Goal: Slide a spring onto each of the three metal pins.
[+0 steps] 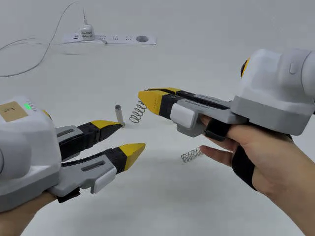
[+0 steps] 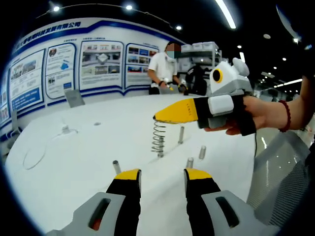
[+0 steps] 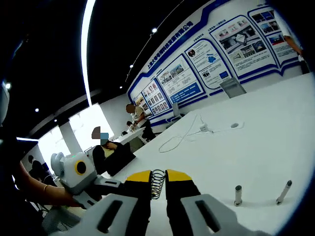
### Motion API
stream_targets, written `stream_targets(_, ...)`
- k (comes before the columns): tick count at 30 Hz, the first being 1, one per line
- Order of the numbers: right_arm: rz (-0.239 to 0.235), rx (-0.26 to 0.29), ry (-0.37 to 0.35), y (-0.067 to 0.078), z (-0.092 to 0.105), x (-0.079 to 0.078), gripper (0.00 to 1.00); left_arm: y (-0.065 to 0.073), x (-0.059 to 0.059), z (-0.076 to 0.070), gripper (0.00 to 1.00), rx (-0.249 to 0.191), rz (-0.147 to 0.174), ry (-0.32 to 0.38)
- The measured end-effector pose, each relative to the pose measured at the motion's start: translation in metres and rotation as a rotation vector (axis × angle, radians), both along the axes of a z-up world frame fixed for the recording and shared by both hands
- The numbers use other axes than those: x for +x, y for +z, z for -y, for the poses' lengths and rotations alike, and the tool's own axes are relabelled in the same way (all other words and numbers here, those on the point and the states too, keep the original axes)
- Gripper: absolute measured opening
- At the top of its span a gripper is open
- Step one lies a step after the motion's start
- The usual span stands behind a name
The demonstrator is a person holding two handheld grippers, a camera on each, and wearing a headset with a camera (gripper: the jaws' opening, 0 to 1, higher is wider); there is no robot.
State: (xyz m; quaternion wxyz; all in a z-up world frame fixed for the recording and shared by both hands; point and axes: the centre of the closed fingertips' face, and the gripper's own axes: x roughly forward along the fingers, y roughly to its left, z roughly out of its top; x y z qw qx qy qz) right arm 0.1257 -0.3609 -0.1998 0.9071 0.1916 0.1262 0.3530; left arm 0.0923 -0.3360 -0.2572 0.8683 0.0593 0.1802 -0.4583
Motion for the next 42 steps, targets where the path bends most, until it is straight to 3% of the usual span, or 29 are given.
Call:
stream_targets(7, 0.076, -0.039, -0.012, 0.002, -0.003, 0.015, 0.11, -0.003, 0.004, -0.010, 0.49, 0.016, -0.018, 0.051)
stream_targets(15, 0.123, -0.089, -0.011, 0.000, -0.010, 0.034, 0.11, -0.006, 0.004, -0.018, 0.62, 0.037, -0.030, 0.076)
stream_targets(24, 0.124, -0.141, -0.034, -0.014, -0.017, 0.054, 0.11, -0.010, 0.004, -0.020, 0.79, 0.060, -0.030, 0.083)
stream_targets(34, 0.168, -0.270, 0.002, -0.032, -0.031, 0.065, 0.11, -0.012, 0.006, -0.021, 0.91, 0.064, -0.025, 0.094)
stream_targets(42, 0.236, -0.421, 0.036, -0.046, -0.038, 0.065, 0.11, -0.014, 0.006, -0.022, 0.96, 0.072, -0.025, 0.095)
